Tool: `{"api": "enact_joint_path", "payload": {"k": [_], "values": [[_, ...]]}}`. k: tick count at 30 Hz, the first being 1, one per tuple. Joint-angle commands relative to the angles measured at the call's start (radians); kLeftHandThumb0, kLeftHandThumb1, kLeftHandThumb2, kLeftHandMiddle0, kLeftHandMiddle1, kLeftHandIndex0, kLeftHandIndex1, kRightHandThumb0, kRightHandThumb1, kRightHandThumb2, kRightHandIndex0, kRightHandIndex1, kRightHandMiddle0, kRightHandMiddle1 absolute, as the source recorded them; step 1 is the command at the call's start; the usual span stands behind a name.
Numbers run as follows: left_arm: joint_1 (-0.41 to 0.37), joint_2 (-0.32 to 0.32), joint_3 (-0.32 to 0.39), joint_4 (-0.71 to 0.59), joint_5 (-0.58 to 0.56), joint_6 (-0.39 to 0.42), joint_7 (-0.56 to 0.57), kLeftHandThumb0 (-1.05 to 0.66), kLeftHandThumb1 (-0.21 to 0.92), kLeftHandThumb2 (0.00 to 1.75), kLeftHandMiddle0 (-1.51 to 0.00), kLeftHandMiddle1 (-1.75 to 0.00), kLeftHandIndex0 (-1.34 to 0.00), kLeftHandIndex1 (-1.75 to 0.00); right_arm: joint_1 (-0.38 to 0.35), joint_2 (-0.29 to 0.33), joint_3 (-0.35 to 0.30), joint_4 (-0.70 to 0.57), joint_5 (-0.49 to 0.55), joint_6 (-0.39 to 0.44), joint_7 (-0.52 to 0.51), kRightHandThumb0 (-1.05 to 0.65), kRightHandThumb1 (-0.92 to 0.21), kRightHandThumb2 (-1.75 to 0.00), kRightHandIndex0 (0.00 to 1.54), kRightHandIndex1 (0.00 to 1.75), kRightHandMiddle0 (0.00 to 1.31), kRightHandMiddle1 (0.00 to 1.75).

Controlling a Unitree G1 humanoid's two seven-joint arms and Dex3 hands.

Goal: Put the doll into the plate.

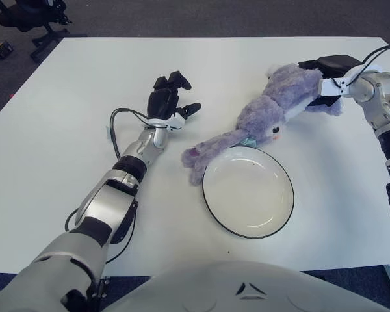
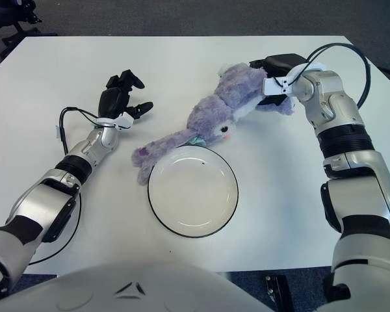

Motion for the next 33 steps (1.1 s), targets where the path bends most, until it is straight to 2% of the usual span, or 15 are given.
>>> {"api": "enact_joint_path", "payload": {"k": [1,9,14,17,20,24,26,30,33], "values": [[0.009,0.003,-0.001,-0.006,0.002,0.008,0.004,0.0,0.92,0.46,-0.25,-1.5,-0.18,-1.75,-0.036,0.002,0.016,0.034,-0.025,0.007,-0.019,-0.15,-0.74,-0.46,1.05,1.75,0.87,1.75],[0.01,0.003,-0.001,-0.007,0.003,0.008,0.005,0.0,0.92,0.46,-0.25,-1.5,-0.18,-1.75,-0.051,0.009,0.029,0.067,-0.034,0.0,-0.037,-0.16,-0.74,-0.46,1.05,1.75,0.88,1.75],[0.012,0.011,-0.004,-0.004,0.008,0.001,0.011,0.0,0.92,0.46,-0.25,-1.5,-0.18,-1.75,-0.145,0.053,0.102,0.194,-0.117,0.004,-0.1,-0.17,-0.73,-0.47,1.07,1.75,0.9,1.75],[0.015,0.014,-0.006,-0.003,0.012,0.002,0.018,0.0,0.92,0.46,-0.26,-1.5,-0.18,-1.75,-0.273,0.107,0.193,0.303,-0.222,0.047,-0.095,-0.17,-0.73,-0.47,1.07,1.75,0.91,1.75],[0.016,0.015,-0.006,-0.003,0.012,0.002,0.019,0.0,0.92,0.46,-0.26,-1.5,-0.18,-1.75,-0.317,0.125,0.226,0.357,-0.246,0.044,-0.093,-0.17,-0.73,-0.47,1.08,1.75,0.91,1.75],[0.017,0.018,-0.008,-0.004,0.016,0.006,0.021,0.0,0.92,0.46,-0.26,-1.5,-0.18,-1.75,-0.416,0.167,0.289,0.457,-0.271,0.004,0.018,-0.17,-0.72,-0.47,1.08,1.75,0.91,1.75],[0.017,0.02,-0.011,-0.004,0.02,0.008,0.026,0.0,0.92,0.46,-0.26,-1.51,-0.18,-1.75,-0.459,0.204,0.316,0.508,-0.28,0.018,0.078,-0.18,-0.72,-0.47,1.09,1.75,0.92,1.75],[0.018,0.024,-0.016,-0.003,0.029,0.008,0.037,0.0,0.92,0.46,-0.25,-1.51,-0.18,-1.75,-0.503,0.267,0.352,0.586,-0.291,0.066,0.122,-0.19,-0.72,-0.47,1.1,1.75,0.9,1.75],[0.017,0.024,-0.017,-0.002,0.032,0.008,0.041,0.0,0.92,0.47,-0.25,-1.51,-0.17,-1.75,-0.517,0.286,0.367,0.616,-0.288,0.079,0.125,-0.2,-0.75,-0.42,1.1,1.75,0.85,1.75]]}}
